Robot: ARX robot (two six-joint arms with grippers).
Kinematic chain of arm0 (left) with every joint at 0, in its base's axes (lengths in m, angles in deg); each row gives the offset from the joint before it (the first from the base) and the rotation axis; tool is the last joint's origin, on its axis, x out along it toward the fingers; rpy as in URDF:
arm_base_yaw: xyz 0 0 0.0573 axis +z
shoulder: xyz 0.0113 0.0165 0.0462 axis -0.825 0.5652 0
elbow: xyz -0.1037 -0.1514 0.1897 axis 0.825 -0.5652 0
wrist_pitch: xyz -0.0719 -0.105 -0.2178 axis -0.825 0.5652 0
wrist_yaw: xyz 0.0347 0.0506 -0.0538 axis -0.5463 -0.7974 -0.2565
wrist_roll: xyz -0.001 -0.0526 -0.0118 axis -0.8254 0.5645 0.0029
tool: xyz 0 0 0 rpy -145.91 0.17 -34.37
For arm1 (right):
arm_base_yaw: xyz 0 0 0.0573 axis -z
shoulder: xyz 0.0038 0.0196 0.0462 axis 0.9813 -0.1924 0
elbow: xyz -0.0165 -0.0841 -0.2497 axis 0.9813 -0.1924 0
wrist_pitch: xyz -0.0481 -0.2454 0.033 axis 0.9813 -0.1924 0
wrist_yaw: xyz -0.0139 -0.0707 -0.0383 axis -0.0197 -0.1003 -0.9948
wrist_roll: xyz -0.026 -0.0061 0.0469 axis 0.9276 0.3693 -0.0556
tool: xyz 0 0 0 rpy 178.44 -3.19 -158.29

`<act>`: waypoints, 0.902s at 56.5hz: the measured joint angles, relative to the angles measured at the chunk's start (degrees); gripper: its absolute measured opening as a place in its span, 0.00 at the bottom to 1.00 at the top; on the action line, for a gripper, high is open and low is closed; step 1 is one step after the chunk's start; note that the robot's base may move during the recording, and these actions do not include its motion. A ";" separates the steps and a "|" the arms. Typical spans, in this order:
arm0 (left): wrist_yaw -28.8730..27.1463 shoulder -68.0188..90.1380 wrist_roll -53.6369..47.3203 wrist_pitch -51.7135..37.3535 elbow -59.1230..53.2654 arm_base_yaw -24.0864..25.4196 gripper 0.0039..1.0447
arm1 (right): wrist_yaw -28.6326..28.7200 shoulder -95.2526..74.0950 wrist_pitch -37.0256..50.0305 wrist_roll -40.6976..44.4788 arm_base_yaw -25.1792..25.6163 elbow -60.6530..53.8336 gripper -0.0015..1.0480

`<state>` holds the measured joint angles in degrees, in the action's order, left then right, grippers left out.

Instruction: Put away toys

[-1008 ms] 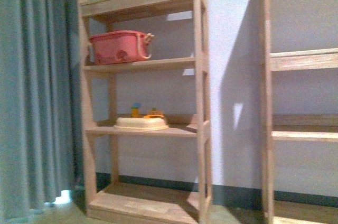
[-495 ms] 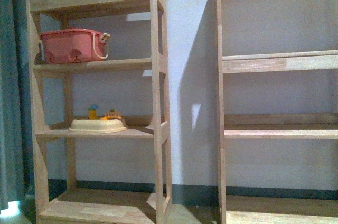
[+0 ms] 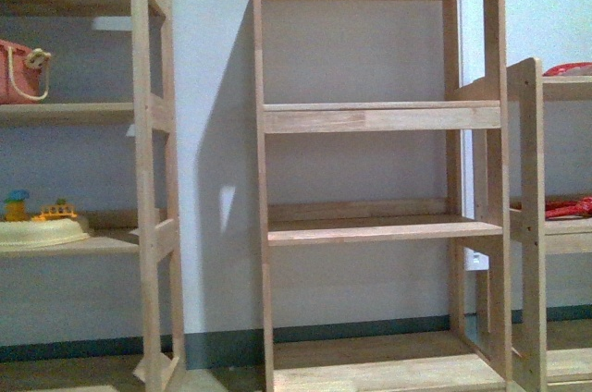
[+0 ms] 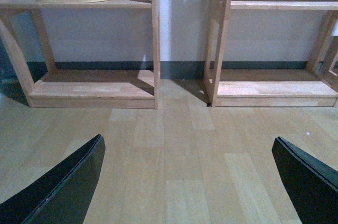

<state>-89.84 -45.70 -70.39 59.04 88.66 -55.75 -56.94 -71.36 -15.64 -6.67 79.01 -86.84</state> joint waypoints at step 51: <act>-0.02 0.00 0.00 0.00 0.00 0.00 0.94 | -0.09 0.00 0.00 0.00 -0.11 0.00 0.07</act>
<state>-89.86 -45.70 -70.39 59.04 88.66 -55.75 -57.03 -71.36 -15.64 -6.67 78.90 -86.84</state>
